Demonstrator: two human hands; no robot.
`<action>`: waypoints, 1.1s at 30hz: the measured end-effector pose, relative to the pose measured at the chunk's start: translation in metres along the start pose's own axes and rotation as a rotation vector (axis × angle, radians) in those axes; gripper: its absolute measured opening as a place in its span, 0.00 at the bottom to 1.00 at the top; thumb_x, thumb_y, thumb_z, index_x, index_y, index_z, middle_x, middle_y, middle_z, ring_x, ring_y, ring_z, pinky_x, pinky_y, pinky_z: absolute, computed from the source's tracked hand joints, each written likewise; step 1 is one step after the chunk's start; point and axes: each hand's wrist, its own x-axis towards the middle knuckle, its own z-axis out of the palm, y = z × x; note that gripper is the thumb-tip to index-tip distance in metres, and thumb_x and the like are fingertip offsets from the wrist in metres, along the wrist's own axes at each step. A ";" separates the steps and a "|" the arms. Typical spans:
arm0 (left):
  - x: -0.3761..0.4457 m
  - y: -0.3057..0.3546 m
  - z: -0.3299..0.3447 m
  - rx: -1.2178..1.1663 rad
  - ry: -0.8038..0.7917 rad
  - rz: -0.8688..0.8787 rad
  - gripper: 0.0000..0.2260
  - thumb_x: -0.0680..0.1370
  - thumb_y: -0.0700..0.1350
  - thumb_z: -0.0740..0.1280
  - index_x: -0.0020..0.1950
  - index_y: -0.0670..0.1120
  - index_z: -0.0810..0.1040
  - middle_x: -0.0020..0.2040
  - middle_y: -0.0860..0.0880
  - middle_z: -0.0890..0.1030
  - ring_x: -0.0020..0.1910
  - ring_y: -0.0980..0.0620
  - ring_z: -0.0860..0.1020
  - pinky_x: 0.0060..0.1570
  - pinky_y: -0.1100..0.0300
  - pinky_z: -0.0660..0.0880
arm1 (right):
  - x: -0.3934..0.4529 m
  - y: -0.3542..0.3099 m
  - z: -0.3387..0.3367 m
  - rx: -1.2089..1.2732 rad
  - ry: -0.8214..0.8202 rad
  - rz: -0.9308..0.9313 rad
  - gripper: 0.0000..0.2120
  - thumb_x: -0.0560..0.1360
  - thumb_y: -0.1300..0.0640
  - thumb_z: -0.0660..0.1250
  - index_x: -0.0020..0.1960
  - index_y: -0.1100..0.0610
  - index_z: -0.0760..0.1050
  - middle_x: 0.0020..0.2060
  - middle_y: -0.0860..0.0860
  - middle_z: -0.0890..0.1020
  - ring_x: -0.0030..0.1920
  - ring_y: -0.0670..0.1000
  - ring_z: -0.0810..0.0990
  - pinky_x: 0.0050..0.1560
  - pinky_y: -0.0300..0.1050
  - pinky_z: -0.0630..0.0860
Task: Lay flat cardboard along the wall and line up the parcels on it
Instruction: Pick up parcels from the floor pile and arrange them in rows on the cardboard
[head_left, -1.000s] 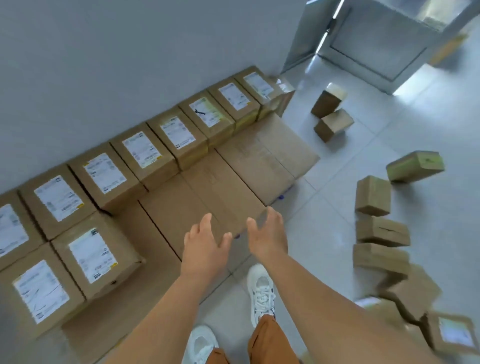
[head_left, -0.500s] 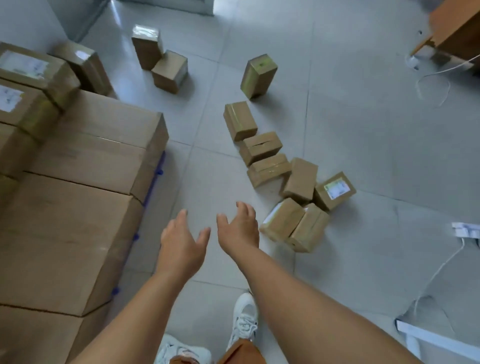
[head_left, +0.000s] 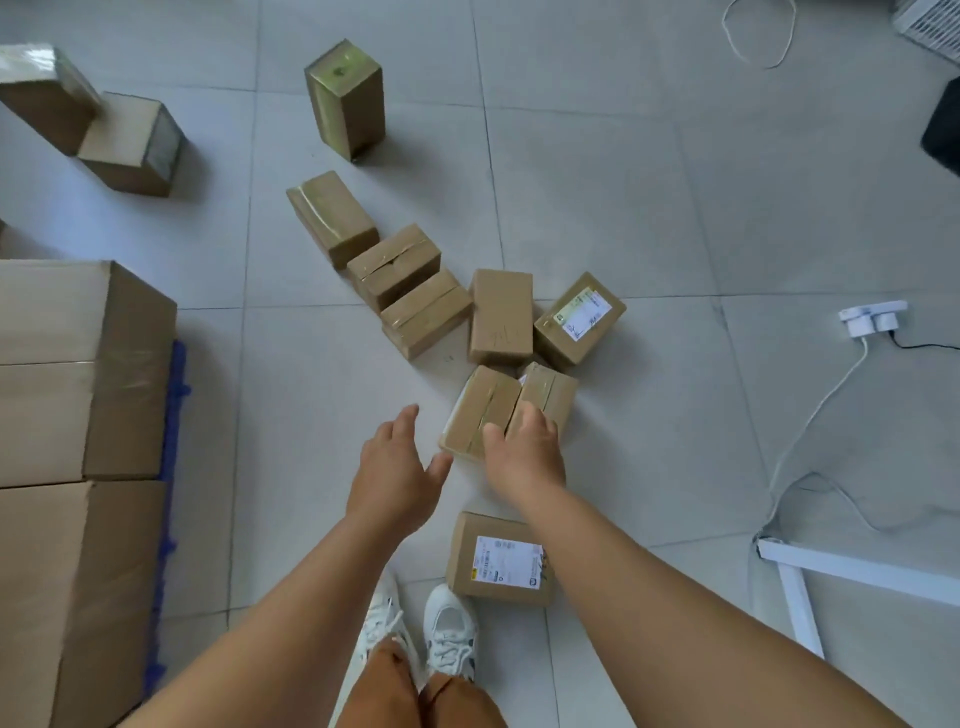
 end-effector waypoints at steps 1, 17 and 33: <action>0.006 0.003 0.003 0.014 -0.022 0.003 0.30 0.79 0.53 0.63 0.77 0.49 0.54 0.73 0.47 0.65 0.71 0.46 0.63 0.66 0.52 0.65 | 0.006 0.003 -0.003 0.005 0.002 0.031 0.28 0.79 0.50 0.58 0.77 0.54 0.56 0.75 0.52 0.58 0.70 0.55 0.66 0.65 0.50 0.66; 0.083 0.016 0.067 0.142 -0.113 -0.072 0.37 0.77 0.54 0.67 0.78 0.50 0.49 0.76 0.47 0.60 0.73 0.45 0.61 0.66 0.49 0.66 | 0.104 0.061 -0.009 0.045 -0.089 0.170 0.32 0.79 0.49 0.60 0.78 0.54 0.51 0.77 0.53 0.54 0.71 0.58 0.65 0.67 0.53 0.67; 0.219 0.059 0.223 0.296 -0.109 -0.244 0.31 0.74 0.51 0.69 0.73 0.47 0.62 0.73 0.46 0.62 0.69 0.45 0.63 0.66 0.52 0.65 | 0.295 0.153 -0.005 -0.249 -0.409 0.079 0.33 0.80 0.47 0.58 0.79 0.52 0.47 0.78 0.55 0.50 0.74 0.61 0.60 0.71 0.53 0.62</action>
